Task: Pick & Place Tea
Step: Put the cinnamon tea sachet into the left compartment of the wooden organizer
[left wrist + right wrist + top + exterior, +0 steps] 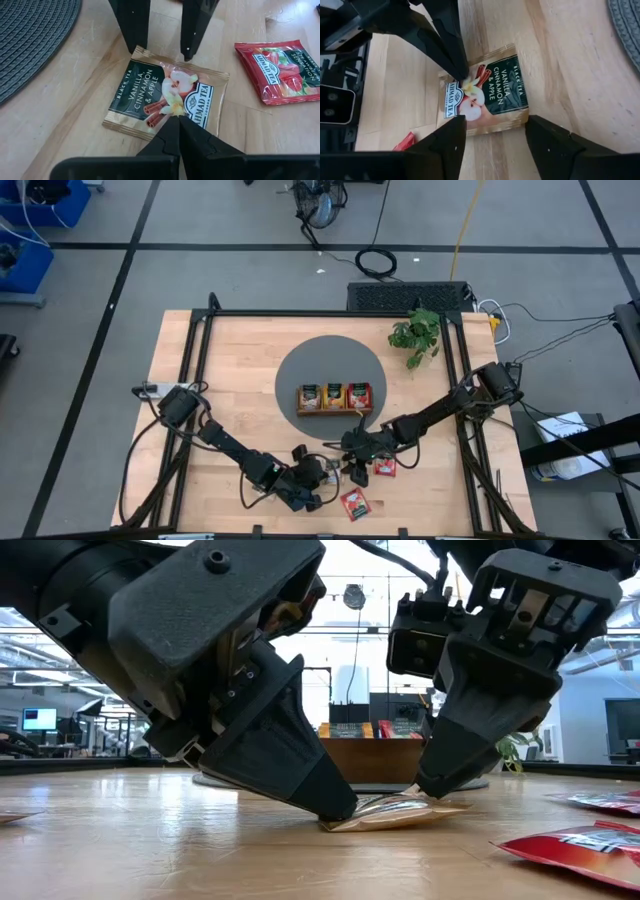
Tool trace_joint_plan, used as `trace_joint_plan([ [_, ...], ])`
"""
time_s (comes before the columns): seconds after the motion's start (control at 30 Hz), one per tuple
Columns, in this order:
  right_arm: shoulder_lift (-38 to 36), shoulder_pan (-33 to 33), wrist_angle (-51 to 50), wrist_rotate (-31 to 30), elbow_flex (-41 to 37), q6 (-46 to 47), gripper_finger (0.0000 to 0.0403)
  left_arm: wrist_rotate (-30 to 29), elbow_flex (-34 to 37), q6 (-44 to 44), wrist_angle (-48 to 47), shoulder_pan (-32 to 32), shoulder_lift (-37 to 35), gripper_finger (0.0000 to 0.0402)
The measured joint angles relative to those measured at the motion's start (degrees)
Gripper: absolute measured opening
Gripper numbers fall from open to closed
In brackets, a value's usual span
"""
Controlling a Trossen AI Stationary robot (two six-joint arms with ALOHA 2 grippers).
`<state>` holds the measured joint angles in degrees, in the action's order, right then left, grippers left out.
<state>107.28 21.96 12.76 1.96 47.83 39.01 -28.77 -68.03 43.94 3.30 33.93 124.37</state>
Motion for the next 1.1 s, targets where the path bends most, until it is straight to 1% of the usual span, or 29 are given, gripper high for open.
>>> trace_joint_plan([
  [0.13,0.1,0.0,3.7,-0.2,-1.1,-0.3,0.0162,-0.7,0.0,-0.1,0.4,-0.1,0.0,0.0004],
  [0.33,0.2,0.0,5.0,-0.6,-2.5,-1.2,0.0105,-1.3,0.0,-3.1,3.6,-0.2,0.1,0.0018],
  [0.5,0.2,0.0,6.4,-1.8,-4.0,-1.3,0.0065,-1.5,0.0,-3.3,3.8,-0.2,0.1,0.0004],
  [0.7,0.2,0.2,6.7,-2.0,-4.1,-4.4,0.0011,-2.3,0.0,-3.7,3.9,-0.1,0.2,0.0023],
  [0.9,-0.1,0.2,9.0,-2.1,-4.2,-7.0,0.0001,-3.0,0.1,-13.5,6.3,0.9,0.2,0.0025],
  [1.1,-3.3,0.4,8.1,-1.8,-4.3,-9.5,0.0001,-1.7,0.0,-16.4,5.9,2.3,-2.8,0.0026],
])
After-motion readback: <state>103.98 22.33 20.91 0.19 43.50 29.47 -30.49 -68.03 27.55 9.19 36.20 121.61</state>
